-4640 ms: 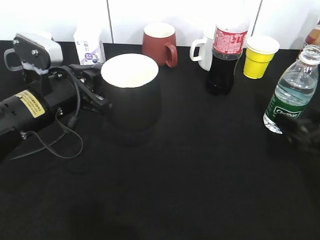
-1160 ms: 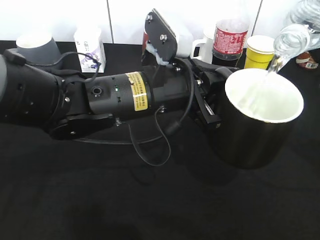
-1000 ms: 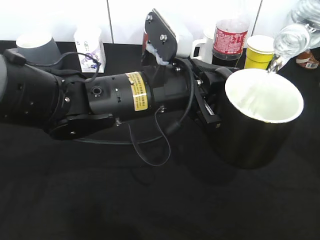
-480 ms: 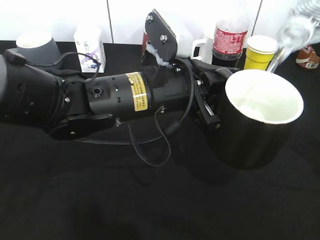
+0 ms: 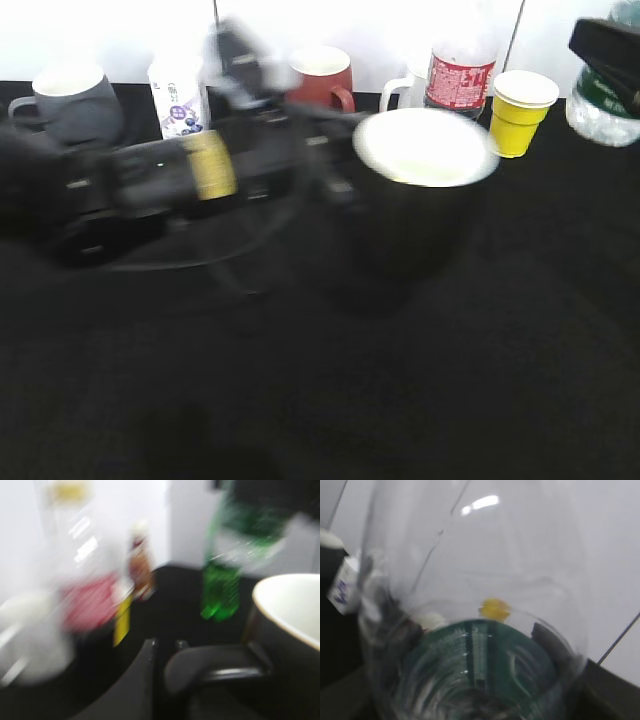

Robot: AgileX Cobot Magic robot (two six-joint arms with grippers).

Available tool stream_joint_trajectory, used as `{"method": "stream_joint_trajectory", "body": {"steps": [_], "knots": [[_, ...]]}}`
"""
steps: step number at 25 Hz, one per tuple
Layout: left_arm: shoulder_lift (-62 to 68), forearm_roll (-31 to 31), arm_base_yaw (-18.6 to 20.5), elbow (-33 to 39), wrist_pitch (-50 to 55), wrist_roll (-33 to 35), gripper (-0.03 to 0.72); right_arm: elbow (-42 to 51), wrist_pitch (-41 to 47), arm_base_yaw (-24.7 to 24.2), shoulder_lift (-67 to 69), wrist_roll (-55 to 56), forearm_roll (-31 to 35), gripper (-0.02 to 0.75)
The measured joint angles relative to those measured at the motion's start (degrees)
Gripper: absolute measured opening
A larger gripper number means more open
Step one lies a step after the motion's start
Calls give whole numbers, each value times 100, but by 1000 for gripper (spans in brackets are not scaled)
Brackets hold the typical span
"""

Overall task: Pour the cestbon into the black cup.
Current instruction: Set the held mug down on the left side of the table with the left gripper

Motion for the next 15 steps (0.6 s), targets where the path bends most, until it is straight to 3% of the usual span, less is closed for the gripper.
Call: {"method": "stream_joint_trajectory", "body": {"steps": [4, 7, 10, 12, 15], "knots": [[-154, -180, 1090, 1107, -978, 157, 59, 0, 131, 0, 0, 268, 0, 492], [-159, -1068, 1679, 1746, -1209, 880, 59, 0, 153, 0, 0, 280, 0, 492], [-132, -2033, 1894, 1818, -1368, 1640, 59, 0, 153, 0, 0, 280, 0, 492], [219, -2801, 1901, 1769, -1585, 1803, 59, 0, 153, 0, 0, 280, 0, 492], [995, -2973, 1907, 1329, -1513, 1845, 57, 0, 159, 0, 0, 284, 0, 492]]}}
